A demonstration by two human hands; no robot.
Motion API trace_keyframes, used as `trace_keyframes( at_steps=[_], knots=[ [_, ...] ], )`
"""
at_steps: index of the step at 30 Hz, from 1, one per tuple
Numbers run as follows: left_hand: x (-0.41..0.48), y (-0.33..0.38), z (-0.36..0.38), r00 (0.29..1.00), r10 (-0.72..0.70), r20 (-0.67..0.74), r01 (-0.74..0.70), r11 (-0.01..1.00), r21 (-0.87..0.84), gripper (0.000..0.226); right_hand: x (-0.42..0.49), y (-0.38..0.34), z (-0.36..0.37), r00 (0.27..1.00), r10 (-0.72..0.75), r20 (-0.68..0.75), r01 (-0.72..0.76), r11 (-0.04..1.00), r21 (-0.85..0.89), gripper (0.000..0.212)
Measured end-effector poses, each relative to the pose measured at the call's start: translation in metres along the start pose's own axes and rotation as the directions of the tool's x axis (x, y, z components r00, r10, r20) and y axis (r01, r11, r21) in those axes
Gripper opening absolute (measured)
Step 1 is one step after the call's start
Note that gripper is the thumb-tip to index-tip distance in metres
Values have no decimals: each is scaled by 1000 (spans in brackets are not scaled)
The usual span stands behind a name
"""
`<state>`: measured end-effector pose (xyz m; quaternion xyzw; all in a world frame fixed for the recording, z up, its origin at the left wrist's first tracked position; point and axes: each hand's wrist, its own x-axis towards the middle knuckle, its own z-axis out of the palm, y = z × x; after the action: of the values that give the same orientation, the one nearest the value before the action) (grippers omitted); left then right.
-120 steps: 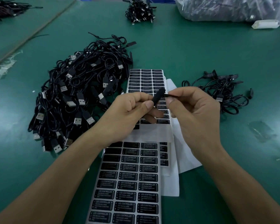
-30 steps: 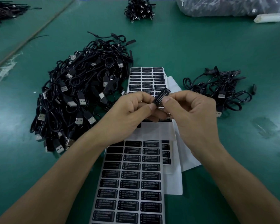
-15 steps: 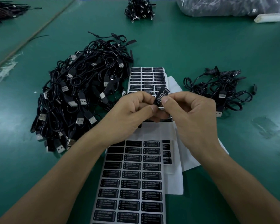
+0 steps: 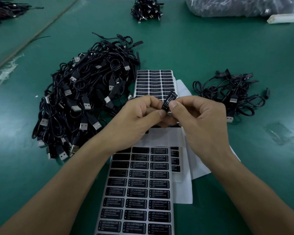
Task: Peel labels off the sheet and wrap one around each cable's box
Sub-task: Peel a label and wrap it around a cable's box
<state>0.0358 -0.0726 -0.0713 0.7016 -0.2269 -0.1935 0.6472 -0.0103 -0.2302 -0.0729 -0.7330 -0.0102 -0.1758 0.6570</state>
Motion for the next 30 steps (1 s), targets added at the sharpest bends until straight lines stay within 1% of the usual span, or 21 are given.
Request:
trace_keyframes(
  at_steps=[5,10,15,24,30],
  knots=[
    [1,0,0,1000,-4,-8,4,1000,1,15,0,1,0,1000,3,-17,-3,1000,-3,16],
    [1,0,0,1000,-1,1,1,1000,29,14,1,1,0,1000,-5,-18,5,1000,-24,19],
    [1,1,0,1000,-1,7,1,1000,14,11,1,2,0,1000,-7,-17,7,1000,-25,21],
    [1,1,1,1000,-3,8,3,1000,6,11,2,2,0,1000,12,-22,-12,1000,-18,16],
    [0,0,0,1000,7,17,-7,1000,8,11,2,2,0,1000,2,-26,-4,998,-59,16]
  ],
)
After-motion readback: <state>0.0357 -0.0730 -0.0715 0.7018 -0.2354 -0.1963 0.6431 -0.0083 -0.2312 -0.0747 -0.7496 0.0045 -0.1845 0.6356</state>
